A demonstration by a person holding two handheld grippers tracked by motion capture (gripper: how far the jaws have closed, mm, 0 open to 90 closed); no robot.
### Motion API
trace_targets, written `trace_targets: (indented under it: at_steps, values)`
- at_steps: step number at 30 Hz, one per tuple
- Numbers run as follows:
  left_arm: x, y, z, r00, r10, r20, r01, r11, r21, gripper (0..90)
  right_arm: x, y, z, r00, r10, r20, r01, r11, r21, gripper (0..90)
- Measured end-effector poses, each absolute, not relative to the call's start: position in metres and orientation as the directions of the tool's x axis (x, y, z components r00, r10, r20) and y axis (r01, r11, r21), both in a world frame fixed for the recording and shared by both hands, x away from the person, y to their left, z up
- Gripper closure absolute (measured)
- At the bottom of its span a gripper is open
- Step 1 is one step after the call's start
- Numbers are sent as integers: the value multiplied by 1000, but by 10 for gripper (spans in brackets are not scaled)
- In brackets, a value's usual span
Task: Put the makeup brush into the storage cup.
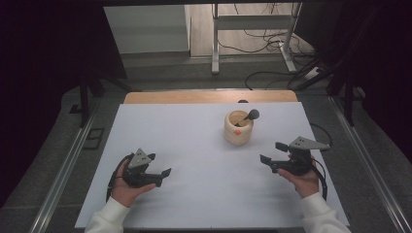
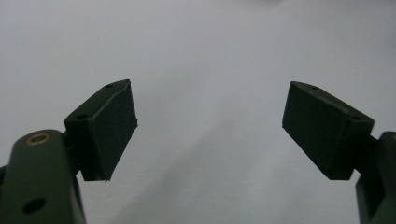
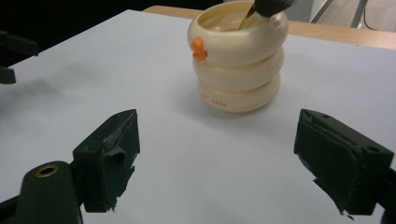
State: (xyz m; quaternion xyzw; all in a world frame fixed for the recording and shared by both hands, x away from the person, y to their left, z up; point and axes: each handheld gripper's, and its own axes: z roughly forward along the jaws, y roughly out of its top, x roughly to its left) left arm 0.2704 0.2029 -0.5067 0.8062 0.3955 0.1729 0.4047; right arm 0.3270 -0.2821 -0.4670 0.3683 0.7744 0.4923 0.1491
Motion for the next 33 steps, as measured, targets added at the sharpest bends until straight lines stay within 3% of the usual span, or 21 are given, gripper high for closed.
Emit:
trace_targets:
  at_steps: [15,33]
  values:
    - [271,203,-508,618,784,-51,518,-358,777,178,311,-287,-496,-715,693,90,441,347,828,147]
    - [271,203,-508,612,789,-52,522,-354,776,177,313,-286,-497,-702,708,79,441,345,828,112]
